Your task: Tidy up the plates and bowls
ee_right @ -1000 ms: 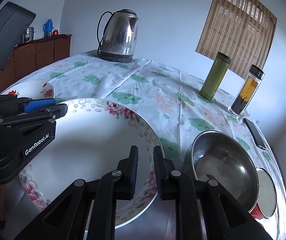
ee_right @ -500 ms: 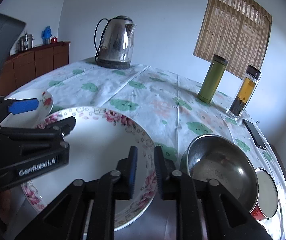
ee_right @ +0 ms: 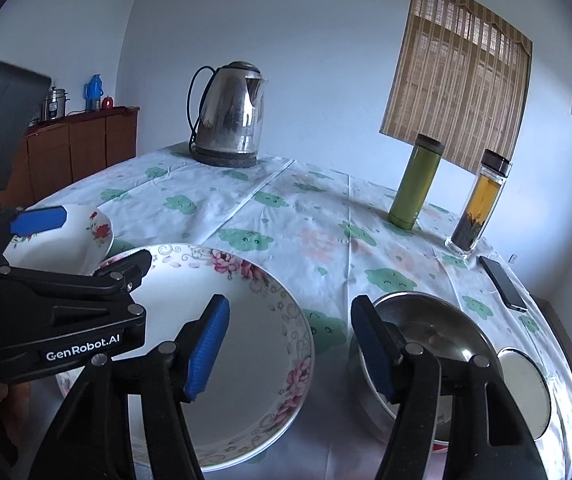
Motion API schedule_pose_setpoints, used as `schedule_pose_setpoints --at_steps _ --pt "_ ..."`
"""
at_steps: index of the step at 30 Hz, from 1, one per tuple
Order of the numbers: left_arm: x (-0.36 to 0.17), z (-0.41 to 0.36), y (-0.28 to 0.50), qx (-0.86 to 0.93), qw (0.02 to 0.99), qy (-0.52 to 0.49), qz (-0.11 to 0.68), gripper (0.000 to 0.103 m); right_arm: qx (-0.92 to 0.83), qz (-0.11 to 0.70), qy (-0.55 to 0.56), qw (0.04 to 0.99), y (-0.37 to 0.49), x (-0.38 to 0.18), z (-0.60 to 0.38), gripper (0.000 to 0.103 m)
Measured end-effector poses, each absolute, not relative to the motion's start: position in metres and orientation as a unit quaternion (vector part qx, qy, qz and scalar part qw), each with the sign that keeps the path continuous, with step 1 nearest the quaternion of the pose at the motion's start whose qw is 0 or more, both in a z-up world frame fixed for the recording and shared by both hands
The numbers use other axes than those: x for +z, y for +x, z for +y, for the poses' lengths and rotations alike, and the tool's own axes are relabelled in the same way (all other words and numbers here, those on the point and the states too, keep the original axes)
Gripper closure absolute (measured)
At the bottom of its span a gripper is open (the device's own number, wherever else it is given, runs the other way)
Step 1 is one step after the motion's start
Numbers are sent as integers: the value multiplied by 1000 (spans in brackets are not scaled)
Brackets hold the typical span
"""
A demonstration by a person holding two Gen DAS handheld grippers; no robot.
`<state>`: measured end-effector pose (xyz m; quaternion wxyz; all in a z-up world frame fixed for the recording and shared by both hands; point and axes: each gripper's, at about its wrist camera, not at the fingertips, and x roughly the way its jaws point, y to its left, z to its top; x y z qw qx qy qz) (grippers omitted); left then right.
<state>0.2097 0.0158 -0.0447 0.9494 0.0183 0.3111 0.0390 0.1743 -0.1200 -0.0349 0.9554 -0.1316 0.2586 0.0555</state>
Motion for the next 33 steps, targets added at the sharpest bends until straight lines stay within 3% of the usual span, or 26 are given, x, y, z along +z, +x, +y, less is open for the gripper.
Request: schedule_pose_setpoints --at_steps 25,27,31,33 --pt "-37 147 193 143 927 -46 345 7 132 257 -56 956 170 -30 -119 37" --pt "-42 159 195 154 920 -53 356 10 136 260 -47 955 170 -29 -119 37" --pt "-52 172 194 148 911 -85 376 28 137 253 -55 956 167 -27 -114 37" --pt "-58 175 192 143 908 -95 383 29 142 257 -62 954 166 -28 -109 37"
